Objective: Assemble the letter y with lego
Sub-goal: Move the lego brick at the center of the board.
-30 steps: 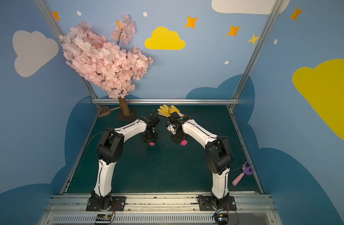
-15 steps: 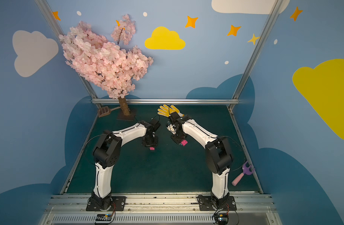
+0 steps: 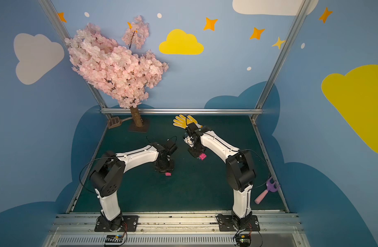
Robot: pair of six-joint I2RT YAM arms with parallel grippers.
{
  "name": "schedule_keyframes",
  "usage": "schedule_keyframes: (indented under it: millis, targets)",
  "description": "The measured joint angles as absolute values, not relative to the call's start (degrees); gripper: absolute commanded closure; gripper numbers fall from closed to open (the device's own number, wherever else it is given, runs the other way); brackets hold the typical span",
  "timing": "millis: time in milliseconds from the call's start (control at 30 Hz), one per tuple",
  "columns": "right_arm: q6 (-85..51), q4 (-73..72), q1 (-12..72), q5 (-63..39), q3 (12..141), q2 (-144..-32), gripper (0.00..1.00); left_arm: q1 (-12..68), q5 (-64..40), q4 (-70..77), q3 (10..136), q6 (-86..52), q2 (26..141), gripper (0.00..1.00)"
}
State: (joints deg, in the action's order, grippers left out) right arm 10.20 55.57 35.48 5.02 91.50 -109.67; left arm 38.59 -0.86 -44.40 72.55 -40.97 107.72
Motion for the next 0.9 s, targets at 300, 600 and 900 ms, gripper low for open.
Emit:
schedule_keyframes:
  millis: [300,600,900]
  targets:
    - [9.9,55.6,35.5,5.0,91.5,-109.7,1.00,42.2,1.8,-44.2,74.5,-40.8,110.6,0.68]
    - [9.8,55.6,35.5,4.9,91.5,-109.7,1.00,43.2,3.1,-45.1,75.6,-40.8,111.4,0.66]
    - [9.8,55.6,35.5,4.9,91.5,-109.7,1.00,43.2,2.3,-45.1,76.1,-42.3,112.1,0.46]
